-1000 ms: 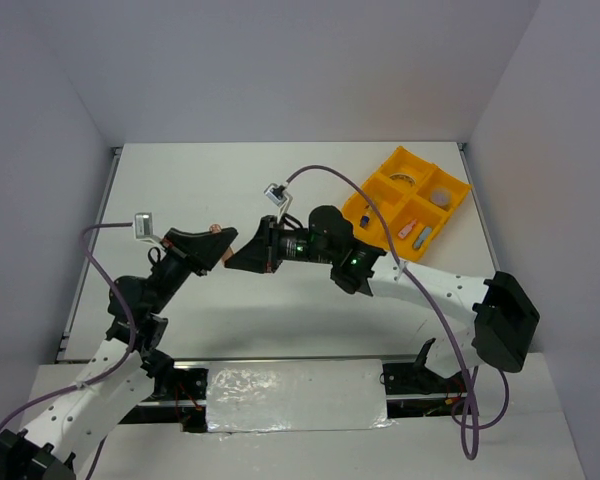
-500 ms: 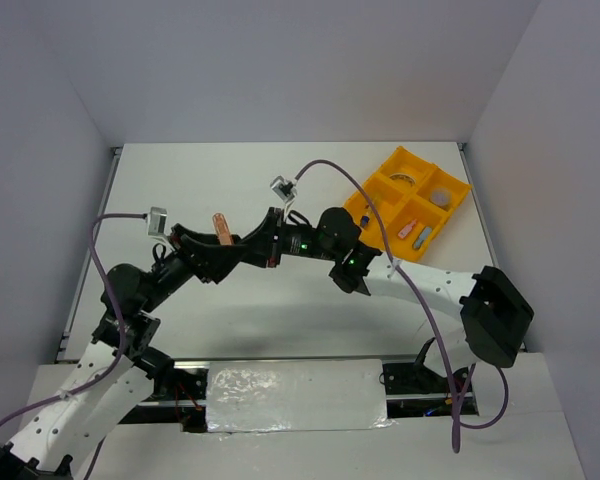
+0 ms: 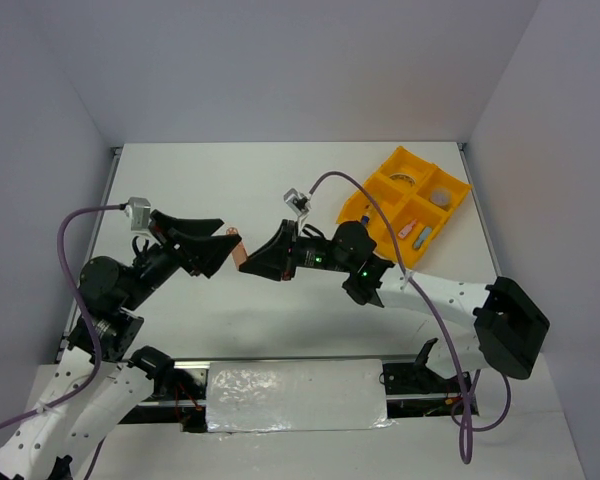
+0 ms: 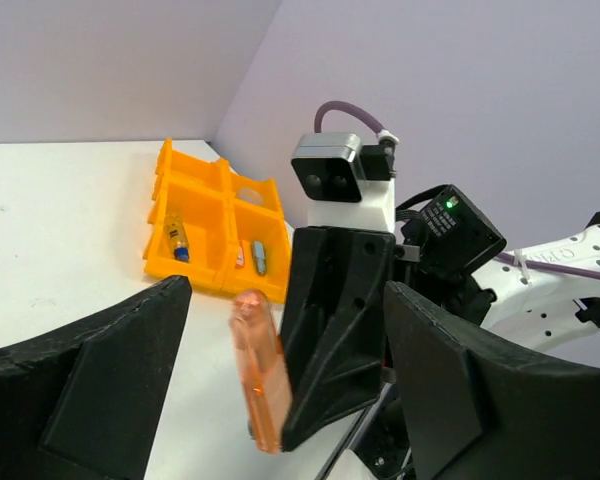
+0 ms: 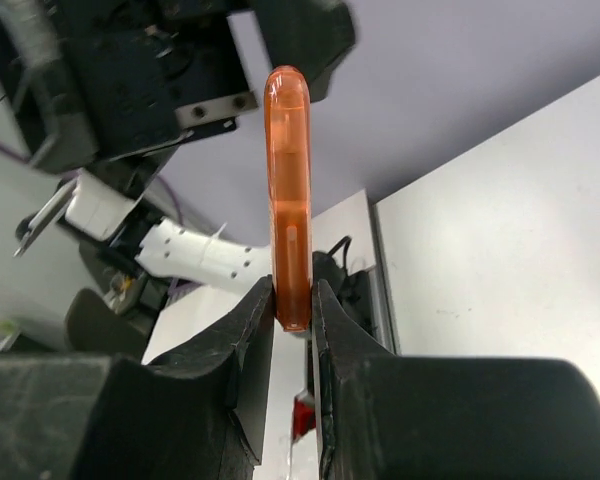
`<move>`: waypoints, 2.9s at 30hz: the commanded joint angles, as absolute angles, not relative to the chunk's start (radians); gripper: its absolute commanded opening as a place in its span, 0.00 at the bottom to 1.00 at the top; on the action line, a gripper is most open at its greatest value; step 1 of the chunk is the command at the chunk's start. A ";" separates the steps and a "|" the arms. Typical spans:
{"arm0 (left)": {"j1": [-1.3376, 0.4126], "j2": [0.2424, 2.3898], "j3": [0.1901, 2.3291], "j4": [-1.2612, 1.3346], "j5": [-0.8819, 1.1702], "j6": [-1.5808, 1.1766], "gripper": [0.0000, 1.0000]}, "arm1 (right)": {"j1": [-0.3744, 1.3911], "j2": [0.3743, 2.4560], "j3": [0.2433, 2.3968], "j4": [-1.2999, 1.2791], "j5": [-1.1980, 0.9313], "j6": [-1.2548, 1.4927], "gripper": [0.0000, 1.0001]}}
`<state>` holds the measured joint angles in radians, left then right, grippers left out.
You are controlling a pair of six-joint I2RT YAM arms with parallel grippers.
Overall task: Sort the stationery into containers
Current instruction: Close the pen cap on the pen, then place the pen in the storage box.
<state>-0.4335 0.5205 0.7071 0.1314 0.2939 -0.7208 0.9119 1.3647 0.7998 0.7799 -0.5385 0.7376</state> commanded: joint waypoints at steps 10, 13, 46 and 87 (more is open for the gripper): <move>-0.436 0.546 0.678 0.262 0.416 -0.721 0.63 | 0.908 1.209 0.769 0.805 -0.667 0.667 0.00; -0.436 0.552 0.658 0.330 0.483 -0.742 0.55 | 0.908 1.212 0.781 0.779 -0.660 0.663 0.00; -0.436 0.701 1.051 -0.454 -0.107 -0.709 0.99 | 0.605 1.040 0.681 0.191 -0.085 0.698 0.00; -0.368 0.727 0.913 -0.594 -0.141 -0.460 0.99 | -0.060 1.138 0.882 -0.299 0.006 0.523 1.00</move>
